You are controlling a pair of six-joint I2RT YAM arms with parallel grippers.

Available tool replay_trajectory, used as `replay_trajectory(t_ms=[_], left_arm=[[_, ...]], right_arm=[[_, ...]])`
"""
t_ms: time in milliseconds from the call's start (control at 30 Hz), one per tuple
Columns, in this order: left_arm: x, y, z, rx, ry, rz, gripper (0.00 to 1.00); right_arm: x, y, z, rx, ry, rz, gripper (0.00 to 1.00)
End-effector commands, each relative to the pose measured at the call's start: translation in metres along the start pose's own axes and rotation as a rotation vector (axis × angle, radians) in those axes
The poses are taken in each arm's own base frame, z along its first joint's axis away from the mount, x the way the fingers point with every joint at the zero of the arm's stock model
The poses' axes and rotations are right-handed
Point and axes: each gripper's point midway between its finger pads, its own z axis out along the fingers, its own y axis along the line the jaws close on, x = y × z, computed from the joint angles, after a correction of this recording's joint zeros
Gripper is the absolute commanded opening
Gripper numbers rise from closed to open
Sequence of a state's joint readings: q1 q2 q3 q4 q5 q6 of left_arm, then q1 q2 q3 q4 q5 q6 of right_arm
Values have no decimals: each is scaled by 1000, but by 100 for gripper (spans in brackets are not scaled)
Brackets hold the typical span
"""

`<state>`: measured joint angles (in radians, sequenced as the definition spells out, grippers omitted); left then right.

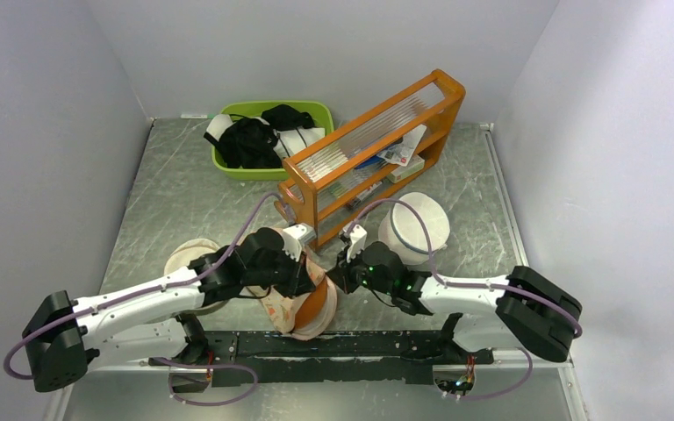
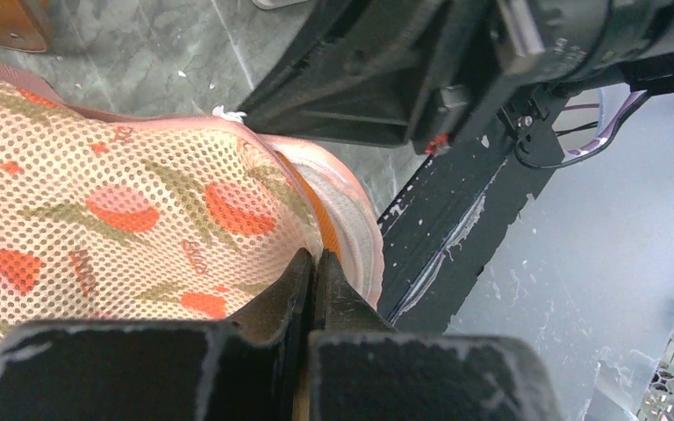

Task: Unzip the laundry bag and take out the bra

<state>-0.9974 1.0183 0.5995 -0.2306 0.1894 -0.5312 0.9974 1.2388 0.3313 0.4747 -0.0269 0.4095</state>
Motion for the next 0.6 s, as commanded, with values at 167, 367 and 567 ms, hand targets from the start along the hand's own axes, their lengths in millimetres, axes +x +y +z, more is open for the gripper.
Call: replay_trajectory(t_ms=[167, 367, 567], left_arm=[[6, -31, 0, 152, 14, -25, 7], [19, -27, 18, 122, 70, -8, 7], [42, -2, 38, 20, 149, -22, 7]], right_arm=[[-19, -8, 2, 18, -12, -31, 0], [-8, -1, -32, -20, -35, 43, 0], [-6, 7, -54, -78, -91, 67, 0]])
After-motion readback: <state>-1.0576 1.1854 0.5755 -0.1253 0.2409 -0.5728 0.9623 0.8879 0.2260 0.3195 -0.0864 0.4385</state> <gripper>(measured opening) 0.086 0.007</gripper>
